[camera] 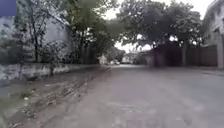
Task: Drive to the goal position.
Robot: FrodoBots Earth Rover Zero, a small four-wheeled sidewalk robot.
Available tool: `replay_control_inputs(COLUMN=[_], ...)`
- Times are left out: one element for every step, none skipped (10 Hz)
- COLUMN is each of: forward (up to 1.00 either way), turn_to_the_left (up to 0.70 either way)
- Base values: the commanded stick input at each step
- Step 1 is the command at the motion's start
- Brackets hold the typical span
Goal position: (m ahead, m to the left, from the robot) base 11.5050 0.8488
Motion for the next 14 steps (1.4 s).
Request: replay_control_inputs(forward=[1.00,1.00,1.00,1.00,1.00,1.00,1.00,1.00,1.00,1.00,1.00,1.00,1.00,1.00], turn_to_the_left=[0.00,-0.02,-0.15,-0.28,-0.40,-0.40,-0.40,-0.40,-0.16,0.00,0.00,0.00,0.00,0.00])
